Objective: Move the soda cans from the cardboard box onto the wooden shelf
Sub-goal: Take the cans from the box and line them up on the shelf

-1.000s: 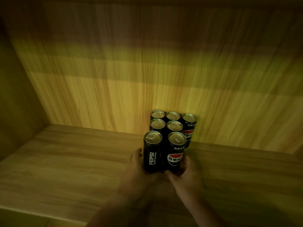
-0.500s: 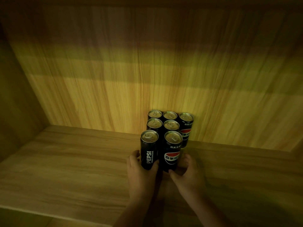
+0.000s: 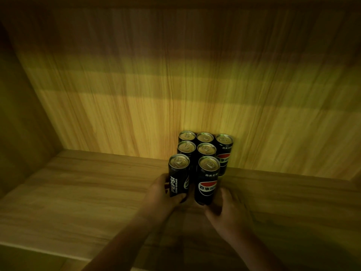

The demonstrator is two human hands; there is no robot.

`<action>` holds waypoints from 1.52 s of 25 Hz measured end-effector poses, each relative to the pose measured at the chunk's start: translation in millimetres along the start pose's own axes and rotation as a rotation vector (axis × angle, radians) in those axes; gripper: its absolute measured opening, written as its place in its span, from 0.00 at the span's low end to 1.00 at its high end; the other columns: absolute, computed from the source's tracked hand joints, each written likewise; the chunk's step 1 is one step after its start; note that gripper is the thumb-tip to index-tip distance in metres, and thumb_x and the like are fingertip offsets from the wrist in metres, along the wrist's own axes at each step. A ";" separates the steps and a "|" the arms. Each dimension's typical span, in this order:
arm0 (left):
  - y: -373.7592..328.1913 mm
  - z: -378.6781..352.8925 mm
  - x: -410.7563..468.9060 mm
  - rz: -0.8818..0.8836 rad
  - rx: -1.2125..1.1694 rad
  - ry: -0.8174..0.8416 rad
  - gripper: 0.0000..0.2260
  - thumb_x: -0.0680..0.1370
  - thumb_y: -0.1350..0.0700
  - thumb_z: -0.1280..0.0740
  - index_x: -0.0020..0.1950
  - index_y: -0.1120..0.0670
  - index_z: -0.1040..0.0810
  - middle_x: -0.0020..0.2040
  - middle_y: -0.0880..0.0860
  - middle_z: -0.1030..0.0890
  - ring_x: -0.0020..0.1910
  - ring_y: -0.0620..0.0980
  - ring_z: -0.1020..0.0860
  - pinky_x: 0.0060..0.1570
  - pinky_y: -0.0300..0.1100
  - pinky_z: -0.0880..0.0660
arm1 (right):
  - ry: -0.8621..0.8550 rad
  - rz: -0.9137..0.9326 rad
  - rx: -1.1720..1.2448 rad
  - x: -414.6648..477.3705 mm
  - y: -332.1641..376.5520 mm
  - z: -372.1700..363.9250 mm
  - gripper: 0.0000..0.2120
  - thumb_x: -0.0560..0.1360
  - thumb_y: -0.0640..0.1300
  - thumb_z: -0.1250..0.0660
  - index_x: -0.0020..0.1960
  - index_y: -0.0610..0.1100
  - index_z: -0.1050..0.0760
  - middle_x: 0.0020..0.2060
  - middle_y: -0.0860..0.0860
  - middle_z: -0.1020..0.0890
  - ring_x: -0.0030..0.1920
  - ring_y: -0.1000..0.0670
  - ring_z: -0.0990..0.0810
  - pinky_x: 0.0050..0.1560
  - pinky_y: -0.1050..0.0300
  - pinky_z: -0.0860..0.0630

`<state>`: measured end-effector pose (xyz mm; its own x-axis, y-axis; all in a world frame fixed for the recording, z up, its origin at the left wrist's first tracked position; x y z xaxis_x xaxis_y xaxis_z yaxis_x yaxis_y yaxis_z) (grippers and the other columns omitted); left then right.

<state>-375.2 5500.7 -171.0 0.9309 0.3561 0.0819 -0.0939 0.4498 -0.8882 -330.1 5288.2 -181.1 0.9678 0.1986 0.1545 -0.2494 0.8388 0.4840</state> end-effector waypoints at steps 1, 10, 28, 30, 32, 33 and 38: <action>0.5 1.4 2.9 0.004 0.003 0.053 0.29 0.70 0.55 0.22 0.67 0.47 0.29 0.56 0.38 0.24 0.60 0.41 0.25 0.58 0.37 0.27 | 0.003 0.028 -0.037 -0.3 0.5 2.3 0.41 0.69 0.68 0.38 0.75 0.51 0.45 0.73 0.51 0.35 0.72 0.48 0.36 0.71 0.49 0.36; -4.7 14.2 37.9 -0.046 0.091 0.472 0.23 0.69 0.59 0.21 0.60 0.44 0.21 0.56 0.44 0.17 0.57 0.40 0.21 0.59 0.42 0.24 | 0.066 0.217 -0.295 -0.8 -2.5 8.8 0.41 0.71 0.71 0.48 0.76 0.48 0.47 0.76 0.49 0.41 0.76 0.47 0.44 0.75 0.50 0.54; -2.7 21.5 21.7 0.001 0.178 0.307 0.48 0.61 0.45 0.18 0.76 0.48 0.38 0.69 0.46 0.29 0.66 0.47 0.28 0.61 0.43 0.25 | 0.034 0.172 -0.270 -4.2 -9.0 15.0 0.41 0.68 0.71 0.45 0.73 0.49 0.39 0.71 0.50 0.31 0.72 0.48 0.36 0.72 0.52 0.41; -5.2 10.6 -2.6 0.017 0.189 0.126 0.53 0.62 0.42 0.19 0.79 0.51 0.45 0.73 0.48 0.34 0.70 0.50 0.32 0.65 0.46 0.28 | 0.047 0.165 -0.272 -4.2 -6.1 13.3 0.41 0.67 0.72 0.46 0.73 0.49 0.39 0.71 0.50 0.32 0.72 0.48 0.36 0.73 0.52 0.41; -5.3 -6.7 -20.7 0.046 0.174 -0.005 0.51 0.65 0.41 0.21 0.79 0.51 0.47 0.75 0.49 0.37 0.73 0.51 0.34 0.66 0.48 0.30 | 0.065 0.164 -0.279 -3.5 -5.0 12.6 0.41 0.68 0.72 0.46 0.74 0.49 0.42 0.73 0.51 0.34 0.73 0.48 0.38 0.74 0.52 0.43; -3.9 -14.4 -26.9 0.062 0.162 -0.065 0.50 0.65 0.40 0.22 0.78 0.51 0.46 0.74 0.49 0.36 0.72 0.51 0.34 0.66 0.48 0.30 | 0.065 0.171 -0.280 -3.5 -3.8 13.6 0.41 0.69 0.72 0.45 0.75 0.49 0.42 0.73 0.50 0.34 0.73 0.48 0.38 0.74 0.52 0.43; 16.4 -29.4 -29.4 0.161 -0.069 -0.203 0.37 0.68 0.44 0.23 0.72 0.48 0.36 0.67 0.48 0.27 0.64 0.47 0.25 0.61 0.51 0.23 | 0.056 0.182 -0.249 -4.2 2.2 21.7 0.40 0.70 0.70 0.43 0.75 0.49 0.44 0.74 0.51 0.37 0.74 0.49 0.40 0.73 0.53 0.42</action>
<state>-393.7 5473.6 -201.3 0.8150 0.5791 0.0197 -0.2044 0.3191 -0.9254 -335.5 5278.2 -162.1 0.9099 0.3793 0.1681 -0.4101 0.8836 0.2259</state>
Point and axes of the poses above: each hand's wrist, its own x-axis towards the middle knuckle, its own z-axis out of the back of the hand, y = z × x, the point moved 6 cm from there along x, towards the middle knuckle
